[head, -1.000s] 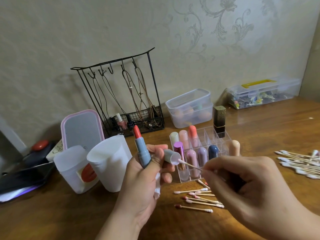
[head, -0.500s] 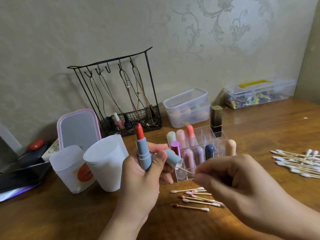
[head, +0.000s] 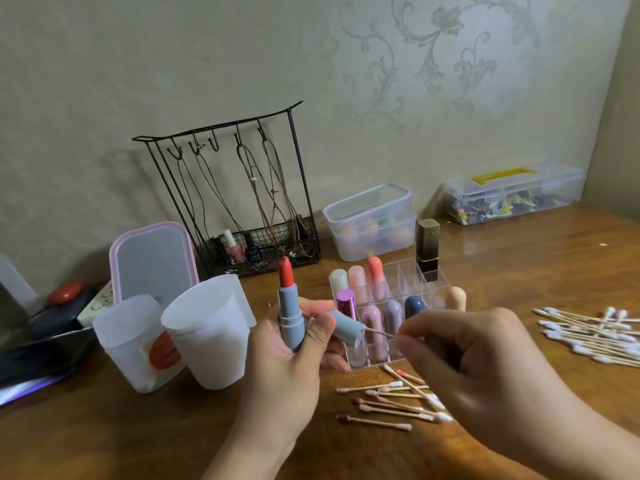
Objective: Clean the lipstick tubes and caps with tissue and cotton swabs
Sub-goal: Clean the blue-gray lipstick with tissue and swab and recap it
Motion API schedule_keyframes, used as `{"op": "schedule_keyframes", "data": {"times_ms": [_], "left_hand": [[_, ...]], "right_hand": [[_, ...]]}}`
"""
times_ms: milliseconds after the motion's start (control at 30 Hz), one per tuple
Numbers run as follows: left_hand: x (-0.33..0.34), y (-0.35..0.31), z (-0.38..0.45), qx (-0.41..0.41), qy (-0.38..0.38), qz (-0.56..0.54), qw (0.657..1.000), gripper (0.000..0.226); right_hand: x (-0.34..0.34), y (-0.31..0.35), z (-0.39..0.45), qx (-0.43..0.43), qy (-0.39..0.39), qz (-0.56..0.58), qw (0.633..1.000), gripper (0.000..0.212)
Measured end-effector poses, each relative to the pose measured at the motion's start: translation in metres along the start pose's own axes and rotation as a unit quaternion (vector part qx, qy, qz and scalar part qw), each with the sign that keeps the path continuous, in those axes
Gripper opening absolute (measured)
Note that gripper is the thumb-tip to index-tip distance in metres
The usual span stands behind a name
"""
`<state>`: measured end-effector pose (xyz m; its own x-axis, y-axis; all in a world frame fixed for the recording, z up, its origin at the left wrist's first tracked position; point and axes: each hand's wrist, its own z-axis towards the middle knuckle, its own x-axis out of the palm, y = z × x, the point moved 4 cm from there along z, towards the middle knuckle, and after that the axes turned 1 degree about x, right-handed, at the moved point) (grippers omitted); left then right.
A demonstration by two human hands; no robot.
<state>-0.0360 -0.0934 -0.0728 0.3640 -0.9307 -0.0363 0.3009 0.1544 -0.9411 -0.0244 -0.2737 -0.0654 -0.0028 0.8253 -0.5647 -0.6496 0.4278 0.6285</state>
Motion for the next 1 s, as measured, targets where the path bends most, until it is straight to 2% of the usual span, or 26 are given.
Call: {"op": "schedule_keyframes", "data": {"times_ms": [67,133,200,300,400,467,533,633,700,933,1000], "left_hand": [[0.001,-0.001,-0.001,-0.002,-0.007,-0.004,1.000,0.029],[-0.001,-0.002,-0.001,-0.003,-0.019,-0.014,1.000,0.027],[-0.004,-0.004,0.000,-0.007,-0.027,-0.022,0.999,0.027],[-0.004,-0.006,0.001,-0.019,-0.027,-0.032,0.999,0.028],[-0.003,-0.003,0.001,-0.066,-0.021,-0.105,0.992,0.021],[-0.003,-0.002,0.001,-0.113,-0.012,-0.186,0.976,0.011],[-0.002,-0.003,0.000,-0.150,-0.002,-0.250,0.957,0.013],[-0.001,-0.004,0.000,-0.169,0.019,-0.298,0.939,0.010],[0.000,-0.005,-0.002,-0.169,0.035,-0.311,0.935,0.017],[0.002,-0.002,-0.004,-0.178,0.049,-0.315,0.931,0.011],[0.003,-0.001,-0.005,-0.188,0.056,-0.314,0.929,0.010]], "right_hand": [[0.003,0.002,-0.001,-0.017,0.033,0.009,0.999,0.015],[0.007,0.001,-0.001,-0.007,0.113,0.031,0.993,0.015],[0.003,-0.005,0.003,0.010,0.141,0.021,0.990,0.018],[-0.008,-0.005,0.008,0.005,0.084,-0.012,0.996,0.018],[-0.015,-0.004,0.010,0.017,0.039,0.014,0.999,0.017],[-0.014,-0.003,0.008,0.025,0.062,-0.008,0.998,0.016],[-0.006,-0.003,0.005,0.029,0.113,-0.083,0.990,0.014],[0.007,-0.002,0.004,0.042,0.149,-0.192,0.969,0.020],[0.014,-0.004,0.003,0.046,0.160,-0.235,0.958,0.025],[0.015,-0.008,-0.001,0.049,0.160,-0.253,0.953,0.031],[0.015,-0.008,-0.001,0.030,0.137,-0.241,0.960,0.036]]}}
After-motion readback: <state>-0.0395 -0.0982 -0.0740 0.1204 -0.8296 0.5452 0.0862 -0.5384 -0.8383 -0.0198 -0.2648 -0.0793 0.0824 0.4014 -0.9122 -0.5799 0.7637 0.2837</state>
